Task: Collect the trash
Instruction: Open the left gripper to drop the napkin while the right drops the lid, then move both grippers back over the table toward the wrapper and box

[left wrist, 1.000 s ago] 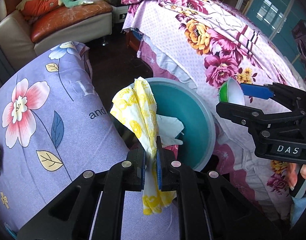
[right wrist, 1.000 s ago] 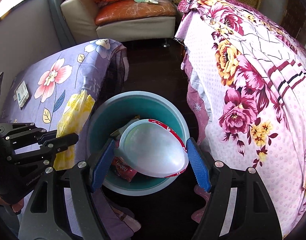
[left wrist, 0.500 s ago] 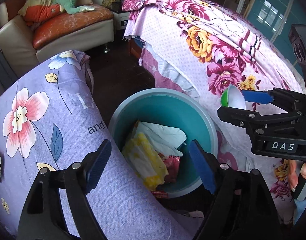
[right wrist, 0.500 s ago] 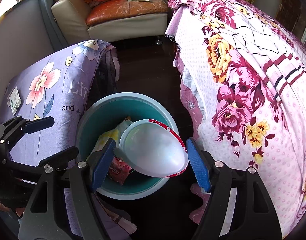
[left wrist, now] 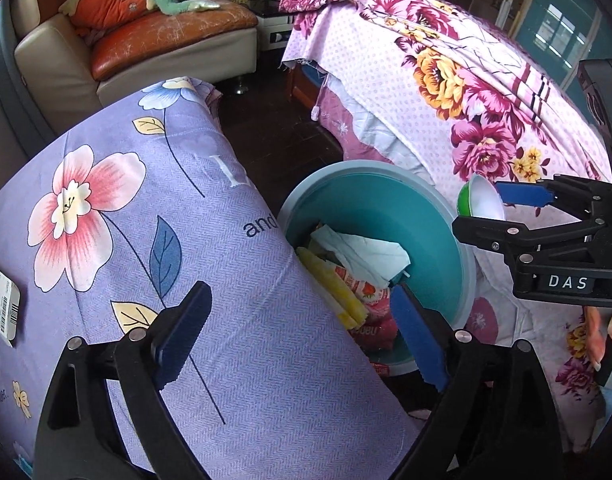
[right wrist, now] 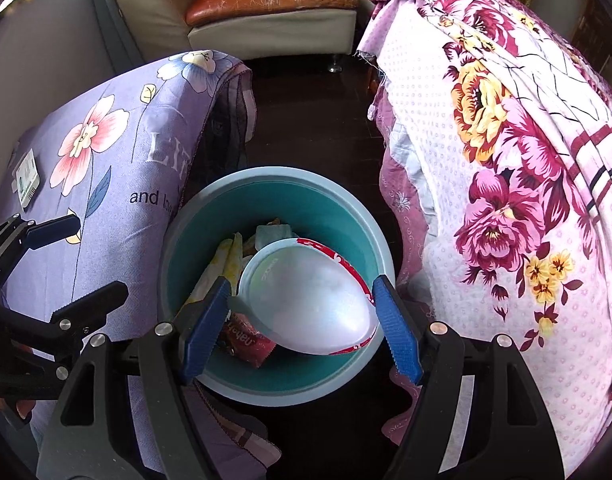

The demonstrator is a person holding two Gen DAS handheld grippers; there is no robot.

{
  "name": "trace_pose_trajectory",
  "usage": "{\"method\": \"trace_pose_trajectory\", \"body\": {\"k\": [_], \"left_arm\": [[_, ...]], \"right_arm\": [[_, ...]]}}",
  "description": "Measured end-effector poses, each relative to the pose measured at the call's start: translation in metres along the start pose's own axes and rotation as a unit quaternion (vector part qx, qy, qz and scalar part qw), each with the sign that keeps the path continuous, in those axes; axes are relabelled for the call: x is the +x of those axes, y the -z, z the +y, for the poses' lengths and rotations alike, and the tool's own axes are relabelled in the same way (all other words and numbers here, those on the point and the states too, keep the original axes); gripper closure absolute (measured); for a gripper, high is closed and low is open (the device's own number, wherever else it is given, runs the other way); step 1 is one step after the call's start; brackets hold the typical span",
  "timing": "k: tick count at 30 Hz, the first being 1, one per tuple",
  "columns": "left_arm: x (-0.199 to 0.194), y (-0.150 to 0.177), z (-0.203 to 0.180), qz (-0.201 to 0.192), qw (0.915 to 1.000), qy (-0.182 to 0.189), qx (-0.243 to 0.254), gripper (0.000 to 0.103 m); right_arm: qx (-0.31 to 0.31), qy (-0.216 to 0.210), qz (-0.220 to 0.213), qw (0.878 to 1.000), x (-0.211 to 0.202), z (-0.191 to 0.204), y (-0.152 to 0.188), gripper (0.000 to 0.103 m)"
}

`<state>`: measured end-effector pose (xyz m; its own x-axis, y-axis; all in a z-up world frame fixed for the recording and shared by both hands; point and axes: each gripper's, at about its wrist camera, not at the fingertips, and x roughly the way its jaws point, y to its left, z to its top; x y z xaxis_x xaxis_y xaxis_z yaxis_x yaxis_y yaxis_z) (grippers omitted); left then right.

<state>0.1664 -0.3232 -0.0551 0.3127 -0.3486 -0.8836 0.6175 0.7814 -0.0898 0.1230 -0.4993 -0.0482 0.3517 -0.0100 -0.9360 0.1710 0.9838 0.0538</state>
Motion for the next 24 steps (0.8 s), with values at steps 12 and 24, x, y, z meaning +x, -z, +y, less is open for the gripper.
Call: {"method": "trace_pose_trajectory", "body": {"k": [12, 24], "left_arm": [[-0.011, 0.012, 0.027, -0.003, 0.9998, -0.006, -0.018, 0.012], [-0.043, 0.039, 0.059, -0.015, 0.9990, -0.017, -0.037, 0.011]], "right_arm": [[-0.011, -0.007, 0.025, 1.000, 0.011, 0.024, -0.008, 0.026], [-0.041, 0.013, 0.027, 0.999, -0.010, 0.064, -0.005, 0.021]]}}
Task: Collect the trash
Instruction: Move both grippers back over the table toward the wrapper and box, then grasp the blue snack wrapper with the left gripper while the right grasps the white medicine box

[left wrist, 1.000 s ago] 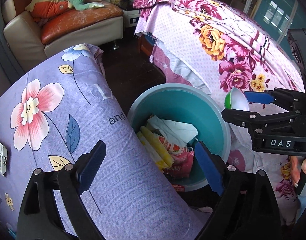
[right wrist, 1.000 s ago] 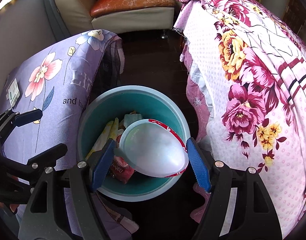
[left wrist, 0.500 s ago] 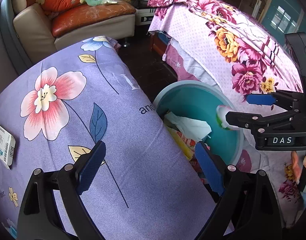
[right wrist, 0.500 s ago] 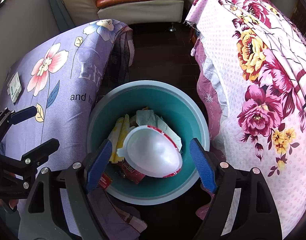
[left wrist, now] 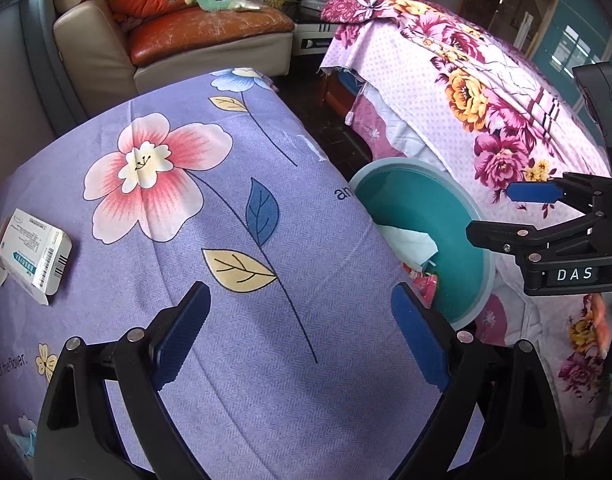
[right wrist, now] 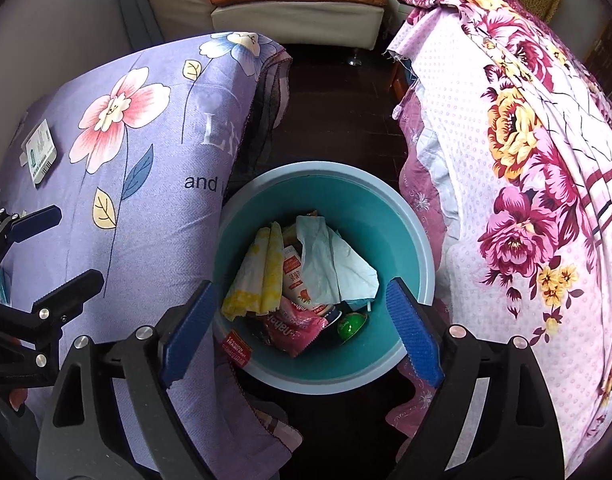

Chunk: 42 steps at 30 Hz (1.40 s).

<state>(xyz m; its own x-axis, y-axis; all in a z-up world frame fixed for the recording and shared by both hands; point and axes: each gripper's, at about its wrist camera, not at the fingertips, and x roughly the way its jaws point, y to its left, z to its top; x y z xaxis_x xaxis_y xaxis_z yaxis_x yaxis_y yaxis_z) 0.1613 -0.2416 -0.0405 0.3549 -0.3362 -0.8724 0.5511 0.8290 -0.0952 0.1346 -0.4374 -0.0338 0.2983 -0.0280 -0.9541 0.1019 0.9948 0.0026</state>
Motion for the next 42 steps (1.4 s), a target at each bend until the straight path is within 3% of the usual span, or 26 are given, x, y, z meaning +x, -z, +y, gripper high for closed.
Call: {"method": "trace_pose_trajectory", "body": {"k": [13, 29, 33, 36, 42], "left_arm": [[-0.057, 0.053, 0.077, -0.017, 0.9984, -0.031, -0.043, 0.009], [-0.127, 0.174, 0.231, 0.002, 0.9853, -0.121, -0.121, 0.009], [-0.129, 0.193, 0.246, 0.010, 0.9896, -0.113, -0.088, 0.009], [-0.124, 0.196, 0.239, 0.028, 0.9935, -0.109, -0.020, 0.009], [-0.102, 0.190, 0.223, 0.054, 0.9871, -0.122, 0.088, 0.009]], "right_arm": [[-0.073, 0.003, 0.003, 0.997, -0.023, 0.095, 0.002, 0.019], [-0.221, -0.029, 0.029, 0.974, -0.021, 0.258, 0.018, 0.019], [-0.252, -0.028, 0.039, 0.967, -0.017, 0.284, 0.021, 0.019], [-0.275, -0.022, 0.044, 0.960, -0.013, 0.299, 0.020, 0.019], [-0.289, -0.024, 0.061, 0.955, -0.004, 0.310, 0.009, 0.019]]}}
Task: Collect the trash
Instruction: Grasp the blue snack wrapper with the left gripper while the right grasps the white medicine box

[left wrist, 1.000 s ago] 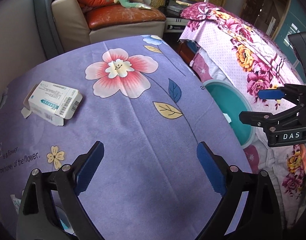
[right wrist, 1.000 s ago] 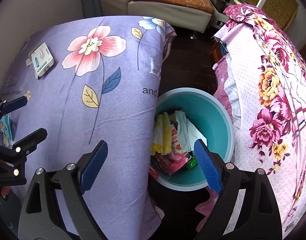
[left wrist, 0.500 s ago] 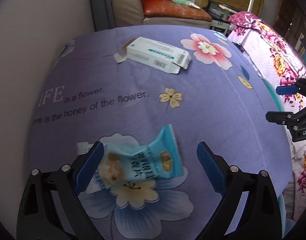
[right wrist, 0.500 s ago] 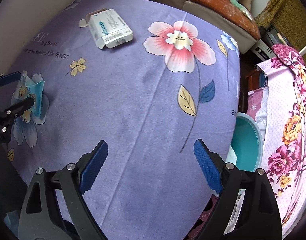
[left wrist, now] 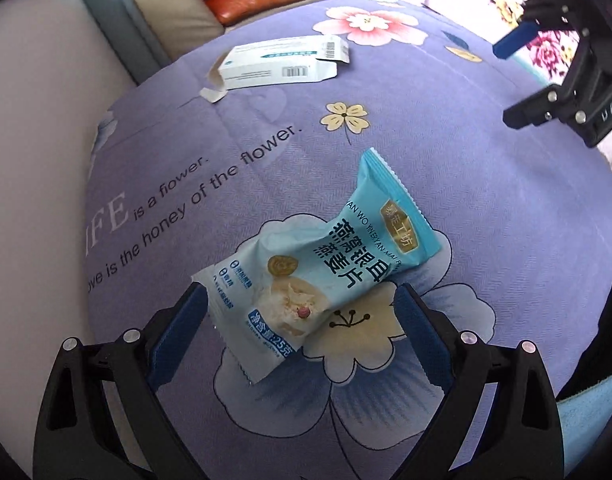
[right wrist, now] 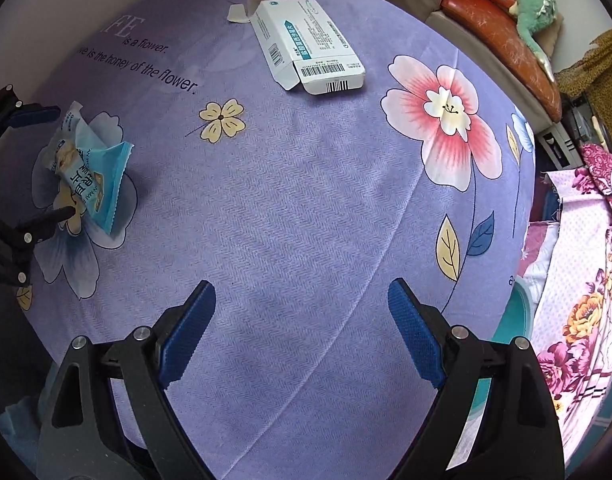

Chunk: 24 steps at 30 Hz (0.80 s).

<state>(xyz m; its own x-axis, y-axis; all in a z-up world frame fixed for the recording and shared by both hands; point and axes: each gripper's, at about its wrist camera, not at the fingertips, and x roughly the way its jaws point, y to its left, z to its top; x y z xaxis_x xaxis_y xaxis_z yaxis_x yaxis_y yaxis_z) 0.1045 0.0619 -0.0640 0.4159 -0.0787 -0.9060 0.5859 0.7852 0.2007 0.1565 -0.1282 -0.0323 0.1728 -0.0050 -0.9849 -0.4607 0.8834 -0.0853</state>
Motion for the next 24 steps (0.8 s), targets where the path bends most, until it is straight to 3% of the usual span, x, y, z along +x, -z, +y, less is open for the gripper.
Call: {"method": "trace_pose_trajectory", "body": {"k": [5, 6, 7, 8, 9, 10, 13, 19, 24], "left_arm": [[0.017, -0.010, 0.001, 0.009, 0.9996, 0.013, 0.022, 0.009], [0.019, -0.011, 0.004, 0.007, 0.9996, 0.022, 0.014, 0.013], [0.020, -0.012, 0.008, 0.006, 0.9993, 0.038, 0.002, 0.027], [0.021, -0.013, 0.014, 0.006, 0.9978, 0.065, -0.015, 0.035], [0.023, -0.015, 0.020, 0.004, 0.9961, 0.082, -0.033, 0.051], [0.023, -0.016, 0.024, 0.001, 0.9956, 0.083, -0.043, 0.064], [0.027, -0.022, 0.037, -0.006, 0.9935, 0.086, -0.075, 0.085], [0.033, -0.034, 0.077, -0.024, 0.9807, 0.105, -0.164, 0.089], [0.037, -0.044, 0.105, -0.023, 0.9731, 0.098, -0.207, 0.089]], "right_arm": [[-0.006, -0.006, 0.003, 1.000, 0.003, -0.006, -0.018, 0.019], [-0.008, -0.006, 0.002, 1.000, 0.004, -0.007, -0.022, 0.019], [-0.010, -0.006, 0.000, 1.000, 0.004, -0.008, -0.027, 0.019], [-0.011, -0.007, -0.001, 1.000, 0.004, -0.010, -0.032, 0.019], [-0.011, -0.009, -0.003, 1.000, 0.005, -0.011, -0.038, 0.019], [-0.011, -0.011, -0.003, 1.000, 0.006, -0.013, -0.043, 0.019], [-0.014, -0.012, -0.003, 1.000, 0.012, -0.017, -0.062, 0.019], [-0.008, -0.025, -0.006, 1.000, 0.026, -0.026, -0.106, 0.019], [-0.017, -0.030, -0.018, 0.999, 0.040, -0.027, -0.147, 0.019]]}}
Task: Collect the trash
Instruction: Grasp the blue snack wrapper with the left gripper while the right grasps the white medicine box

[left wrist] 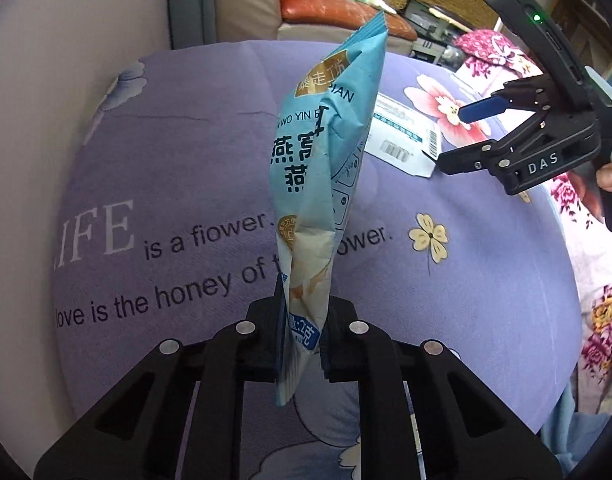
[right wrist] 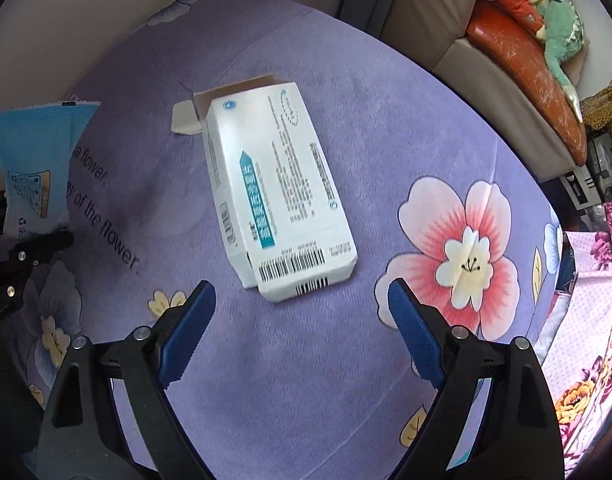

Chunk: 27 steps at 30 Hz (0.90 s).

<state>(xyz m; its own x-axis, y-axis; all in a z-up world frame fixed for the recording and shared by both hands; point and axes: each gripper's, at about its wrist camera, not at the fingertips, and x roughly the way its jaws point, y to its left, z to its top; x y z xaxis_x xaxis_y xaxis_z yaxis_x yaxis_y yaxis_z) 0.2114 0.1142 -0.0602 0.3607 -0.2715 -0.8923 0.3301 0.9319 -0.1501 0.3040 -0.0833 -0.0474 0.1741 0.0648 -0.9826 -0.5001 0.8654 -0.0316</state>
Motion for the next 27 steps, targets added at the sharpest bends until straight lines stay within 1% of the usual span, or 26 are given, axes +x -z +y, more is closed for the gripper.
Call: {"method": "trace_pose_trajectory", "body": {"k": [2, 4, 8, 10, 12, 13, 14, 15, 17, 18, 19, 20, 21, 23, 25, 27], "left_arm": [[0.003, -0.008, 0.008, 0.006, 0.9998, 0.000, -0.020, 0.087], [0.005, -0.015, 0.014, 0.005, 0.9994, -0.007, -0.034, 0.078], [0.014, -0.029, 0.024, 0.015, 0.9986, -0.013, -0.049, 0.075], [0.017, -0.037, 0.027, 0.018, 0.9983, -0.021, -0.052, 0.059], [0.019, -0.044, 0.030, 0.015, 0.9980, -0.030, -0.054, 0.051], [0.020, -0.048, 0.030, 0.014, 0.9978, -0.030, -0.057, 0.050], [0.023, -0.053, 0.030, 0.014, 0.9978, -0.028, -0.059, 0.050], [0.026, -0.057, 0.030, 0.013, 0.9977, -0.028, -0.061, 0.049], [0.031, -0.062, 0.031, 0.013, 0.9976, -0.028, -0.063, 0.049], [0.034, -0.065, 0.031, 0.015, 0.9974, -0.030, -0.064, 0.050], [0.035, -0.067, 0.030, 0.013, 0.9971, -0.035, -0.066, 0.052], [0.035, -0.067, 0.028, 0.010, 0.9970, -0.039, -0.067, 0.058], [0.035, -0.068, 0.027, 0.009, 0.9968, -0.038, -0.069, 0.082], [0.032, -0.066, 0.025, 0.001, 0.9960, -0.042, -0.079, 0.083], [0.028, -0.064, 0.020, -0.009, 0.9952, -0.054, -0.081, 0.088], [0.022, -0.060, 0.013, -0.016, 0.9951, -0.057, -0.079, 0.089]], "right_arm": [[-0.002, -0.007, -0.001, 1.000, 0.007, 0.000, -0.013, 0.019], [-0.004, -0.011, 0.001, 1.000, 0.016, 0.000, -0.024, 0.019], [-0.007, -0.027, -0.001, 1.000, 0.029, 0.002, -0.041, 0.019], [-0.010, -0.032, -0.006, 0.999, 0.032, 0.004, -0.045, 0.019], [-0.010, -0.035, -0.009, 0.999, 0.033, 0.005, -0.047, 0.020], [-0.009, -0.037, -0.010, 0.999, 0.034, 0.005, -0.047, 0.026], [-0.008, -0.039, -0.010, 0.999, 0.034, 0.005, -0.046, 0.029], [-0.005, -0.043, -0.011, 0.999, 0.034, 0.004, -0.044, 0.030], [-0.004, -0.043, -0.016, 0.999, 0.031, 0.005, -0.040, 0.034], [-0.005, -0.044, -0.020, 0.999, 0.028, 0.007, -0.037, 0.039], [-0.003, -0.048, -0.022, 0.999, 0.026, 0.008, -0.035, 0.040], [0.001, -0.048, -0.022, 0.999, 0.023, 0.009, -0.032, 0.041], [0.002, -0.043, -0.023, 0.999, 0.021, 0.010, -0.029, 0.041], [0.006, -0.040, -0.027, 0.999, 0.017, 0.010, -0.019, 0.042], [0.019, -0.037, -0.031, 0.999, 0.012, 0.006, -0.008, 0.042], [0.032, -0.034, -0.035, 0.998, 0.008, -0.001, 0.005, 0.042]]}}
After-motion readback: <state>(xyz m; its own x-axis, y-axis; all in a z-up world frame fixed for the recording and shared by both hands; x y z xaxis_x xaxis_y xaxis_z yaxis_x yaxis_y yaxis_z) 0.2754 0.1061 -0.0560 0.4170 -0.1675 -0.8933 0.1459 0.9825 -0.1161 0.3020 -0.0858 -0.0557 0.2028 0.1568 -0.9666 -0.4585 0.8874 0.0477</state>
